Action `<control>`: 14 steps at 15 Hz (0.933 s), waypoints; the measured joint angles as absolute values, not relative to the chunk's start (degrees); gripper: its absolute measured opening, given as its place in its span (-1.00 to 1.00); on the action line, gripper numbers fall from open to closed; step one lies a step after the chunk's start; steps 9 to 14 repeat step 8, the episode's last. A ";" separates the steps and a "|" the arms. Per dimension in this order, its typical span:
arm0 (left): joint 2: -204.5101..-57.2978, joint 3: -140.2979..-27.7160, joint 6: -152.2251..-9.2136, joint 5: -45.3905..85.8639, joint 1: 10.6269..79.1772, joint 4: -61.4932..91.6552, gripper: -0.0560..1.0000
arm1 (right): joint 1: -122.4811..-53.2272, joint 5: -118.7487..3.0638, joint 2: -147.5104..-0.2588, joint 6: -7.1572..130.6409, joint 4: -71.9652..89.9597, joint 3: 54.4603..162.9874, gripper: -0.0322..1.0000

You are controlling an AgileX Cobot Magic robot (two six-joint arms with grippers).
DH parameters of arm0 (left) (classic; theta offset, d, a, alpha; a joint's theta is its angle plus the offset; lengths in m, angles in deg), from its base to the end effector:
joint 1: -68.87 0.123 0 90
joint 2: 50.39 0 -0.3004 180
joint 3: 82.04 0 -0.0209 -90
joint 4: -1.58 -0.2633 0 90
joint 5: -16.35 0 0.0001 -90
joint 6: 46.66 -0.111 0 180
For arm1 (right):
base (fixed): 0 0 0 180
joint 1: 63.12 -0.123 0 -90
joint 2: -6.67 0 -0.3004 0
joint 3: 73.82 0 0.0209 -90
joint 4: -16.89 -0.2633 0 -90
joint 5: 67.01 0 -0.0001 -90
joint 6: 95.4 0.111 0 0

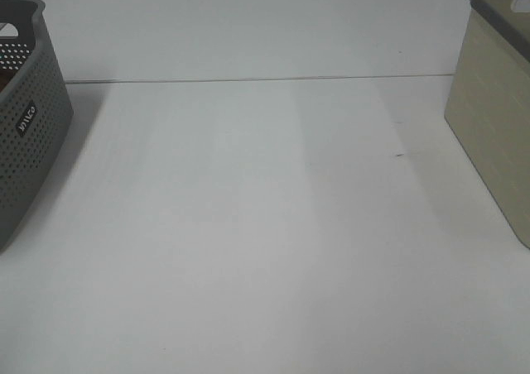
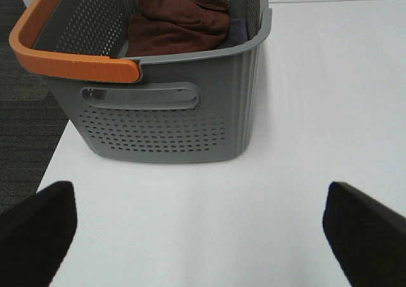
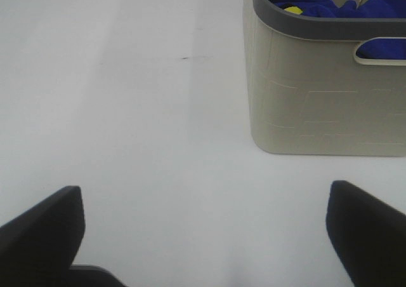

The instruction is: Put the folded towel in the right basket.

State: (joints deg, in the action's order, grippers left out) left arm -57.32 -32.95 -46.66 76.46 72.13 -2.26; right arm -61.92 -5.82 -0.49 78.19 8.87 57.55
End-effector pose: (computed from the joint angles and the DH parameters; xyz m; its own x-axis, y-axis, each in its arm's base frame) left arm 0.0076 0.0069 0.2749 -0.4422 0.0082 -0.8969 -0.0941 0.9940 0.0555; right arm 0.0066 0.0134 0.2761 -0.4455 -0.0344 -0.8946 -0.1081 0.9940 0.0156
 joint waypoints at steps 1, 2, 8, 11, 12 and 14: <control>-57.32 -32.95 -46.66 76.46 72.13 -2.20 0.96 | -61.92 -5.82 -0.49 78.19 8.87 57.55 0.97; -57.32 -32.95 -46.66 76.46 72.13 -2.20 0.96 | -61.92 -5.82 -0.49 78.19 8.87 57.55 0.97; -57.32 -32.95 -46.66 76.46 72.13 -2.14 0.96 | -61.92 -5.82 -0.49 78.19 8.87 57.55 0.97; -57.32 -32.95 -46.66 76.46 72.13 -2.14 0.96 | -61.92 -5.82 -0.49 78.19 8.87 57.55 0.97; -57.32 -32.95 -46.66 76.46 72.13 -2.14 0.96 | -61.92 -5.82 -0.49 78.19 8.87 57.55 0.97; -57.32 -32.95 -46.66 76.46 72.13 -2.14 0.96 | -61.92 -5.82 -0.49 78.19 8.87 57.55 0.97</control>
